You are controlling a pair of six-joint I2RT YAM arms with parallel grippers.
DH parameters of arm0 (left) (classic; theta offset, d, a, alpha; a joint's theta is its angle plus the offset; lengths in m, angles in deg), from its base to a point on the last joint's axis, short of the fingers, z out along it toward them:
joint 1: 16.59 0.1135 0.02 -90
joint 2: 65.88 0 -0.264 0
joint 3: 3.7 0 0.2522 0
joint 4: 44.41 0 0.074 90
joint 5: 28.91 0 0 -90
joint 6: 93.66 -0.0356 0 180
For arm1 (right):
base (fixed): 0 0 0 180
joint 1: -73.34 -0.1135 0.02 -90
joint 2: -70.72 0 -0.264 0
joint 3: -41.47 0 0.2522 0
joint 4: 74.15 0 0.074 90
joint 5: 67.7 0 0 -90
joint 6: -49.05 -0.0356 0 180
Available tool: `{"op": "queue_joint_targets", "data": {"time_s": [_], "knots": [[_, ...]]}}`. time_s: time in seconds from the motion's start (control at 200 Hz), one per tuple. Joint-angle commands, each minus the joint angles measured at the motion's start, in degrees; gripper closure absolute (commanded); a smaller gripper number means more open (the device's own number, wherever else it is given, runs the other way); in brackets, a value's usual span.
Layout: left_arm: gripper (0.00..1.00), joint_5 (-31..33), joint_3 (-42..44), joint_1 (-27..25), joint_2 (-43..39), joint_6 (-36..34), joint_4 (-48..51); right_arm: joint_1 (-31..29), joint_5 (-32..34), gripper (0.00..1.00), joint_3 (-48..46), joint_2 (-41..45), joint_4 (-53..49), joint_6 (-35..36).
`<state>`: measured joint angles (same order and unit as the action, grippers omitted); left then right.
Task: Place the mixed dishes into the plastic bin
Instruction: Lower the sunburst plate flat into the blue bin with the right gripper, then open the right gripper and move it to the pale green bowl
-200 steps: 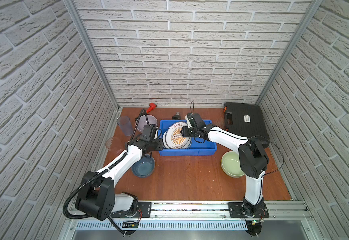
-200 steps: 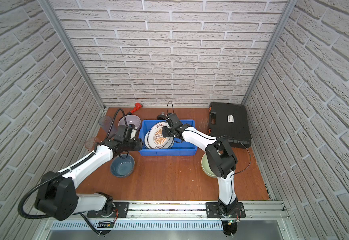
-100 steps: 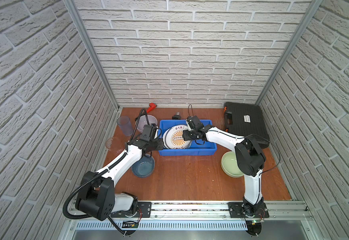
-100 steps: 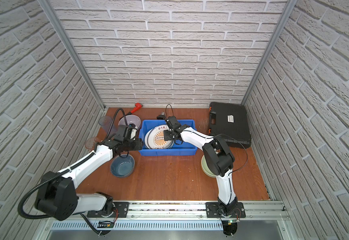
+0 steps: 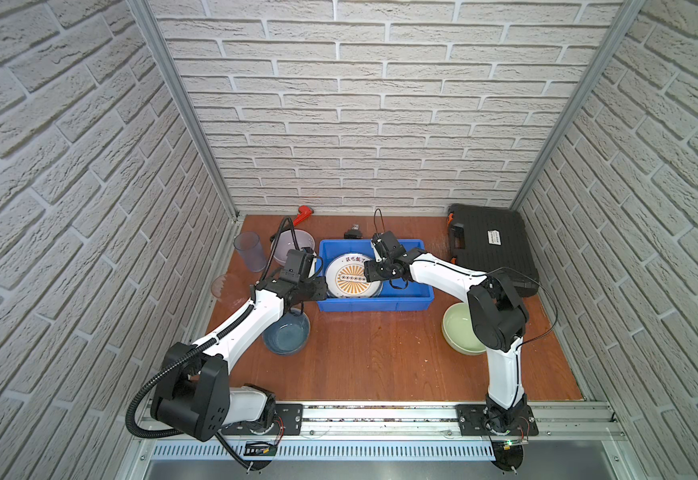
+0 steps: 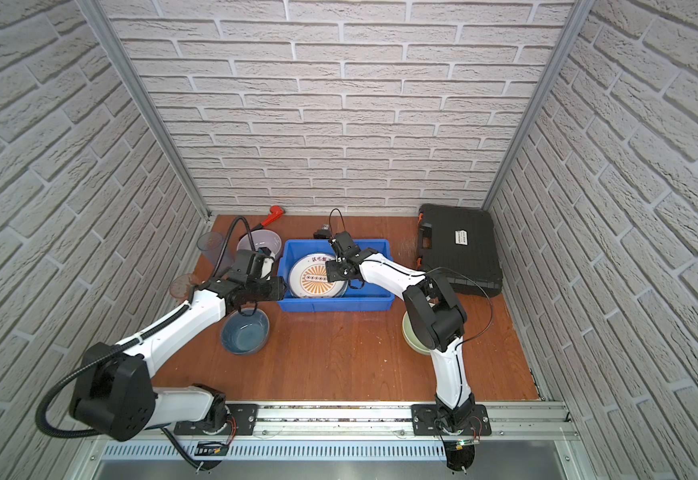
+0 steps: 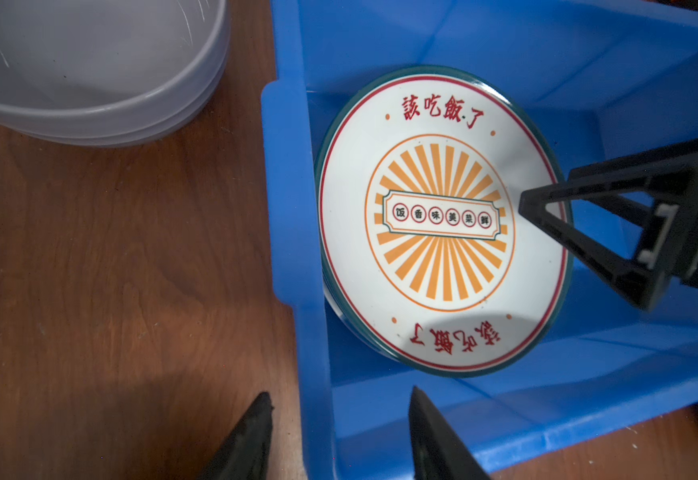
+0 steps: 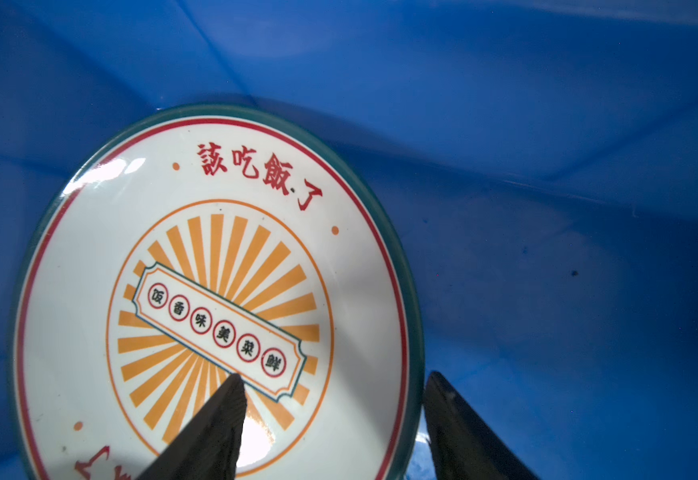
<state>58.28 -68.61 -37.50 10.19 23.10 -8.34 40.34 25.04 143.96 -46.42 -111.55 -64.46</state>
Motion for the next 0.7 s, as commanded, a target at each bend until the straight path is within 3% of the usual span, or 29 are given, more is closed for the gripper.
{"op": "queue_joint_targets", "data": {"time_s": [0.0,0.2,0.405,0.695], "knots": [[0.46,-0.4,-1.1,0.4,-0.9,0.0,-0.5,-0.4,0.2,0.31,1.3,0.2,-1.3,0.6],[0.46,-0.6,-1.6,0.4,-2.0,0.0,0.4,-0.4,0.6,0.35,0.5,3.5,-2.9,2.4],[0.46,-0.8,-2.9,0.4,-4.4,-0.7,2.5,-0.3,0.3,0.40,-1.9,12.4,-7.0,5.0],[0.44,-0.3,-3.6,0.4,-7.0,-1.2,4.5,0.5,12.8,0.43,-11.7,28.0,-21.3,5.5]]}}
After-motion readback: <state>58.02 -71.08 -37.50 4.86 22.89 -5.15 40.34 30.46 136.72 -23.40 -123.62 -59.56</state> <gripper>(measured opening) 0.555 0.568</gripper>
